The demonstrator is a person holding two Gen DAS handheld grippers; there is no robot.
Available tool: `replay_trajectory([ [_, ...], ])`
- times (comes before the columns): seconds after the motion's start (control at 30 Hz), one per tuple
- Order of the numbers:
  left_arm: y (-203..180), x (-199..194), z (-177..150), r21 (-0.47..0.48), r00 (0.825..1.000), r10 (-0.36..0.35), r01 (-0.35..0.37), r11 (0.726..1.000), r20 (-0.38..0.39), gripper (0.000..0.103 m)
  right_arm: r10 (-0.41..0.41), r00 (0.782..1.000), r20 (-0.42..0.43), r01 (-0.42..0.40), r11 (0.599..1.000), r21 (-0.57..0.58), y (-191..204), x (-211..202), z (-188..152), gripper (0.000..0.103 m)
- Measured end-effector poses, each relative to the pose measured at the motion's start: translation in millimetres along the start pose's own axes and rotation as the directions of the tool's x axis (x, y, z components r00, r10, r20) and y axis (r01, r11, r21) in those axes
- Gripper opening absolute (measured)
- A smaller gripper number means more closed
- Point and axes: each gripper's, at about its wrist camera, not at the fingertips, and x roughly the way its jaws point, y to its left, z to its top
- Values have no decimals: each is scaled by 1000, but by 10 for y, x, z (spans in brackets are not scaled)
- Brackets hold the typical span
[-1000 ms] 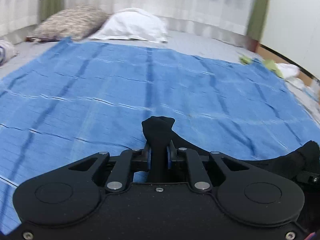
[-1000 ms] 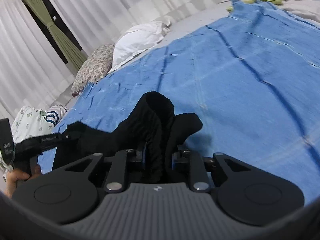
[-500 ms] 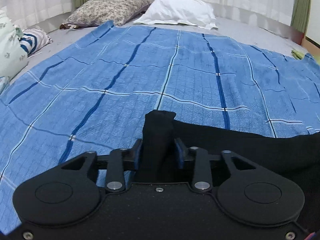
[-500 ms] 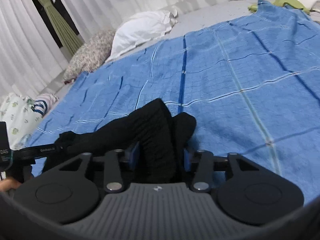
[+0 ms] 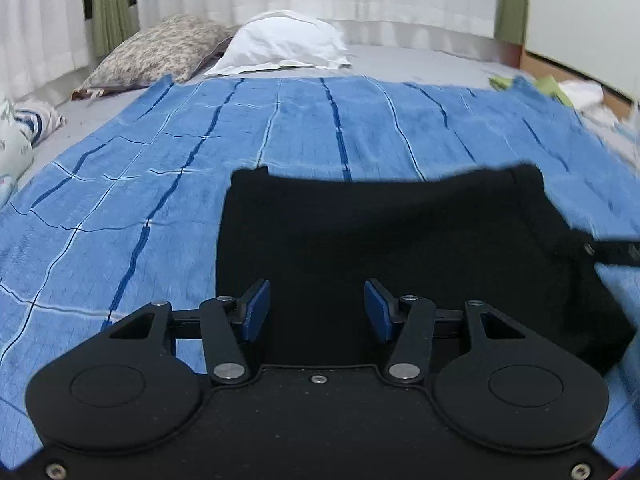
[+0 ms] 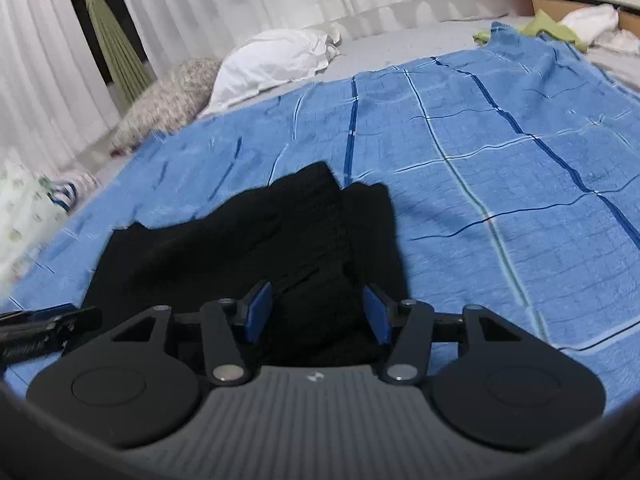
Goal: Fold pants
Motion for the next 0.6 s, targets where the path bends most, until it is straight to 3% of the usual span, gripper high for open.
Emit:
replay_trajectory([
  [0.17, -8, 76, -247, 0, 999, 12, -12, 1000, -49, 51, -125, 992, -2, 125, 989, -75, 242, 132, -120, 54],
  [0.37, 51, 13, -283, 1, 998, -11, 11, 1000, -54, 51, -119, 993, -8, 119, 993, -26, 191, -130, -181, 40],
  [0.6, 69, -51, -329, 17, 998, -42, 43, 999, -51, 51, -176, 984, 15, 177, 979, -98, 280, -302, -307, 40],
])
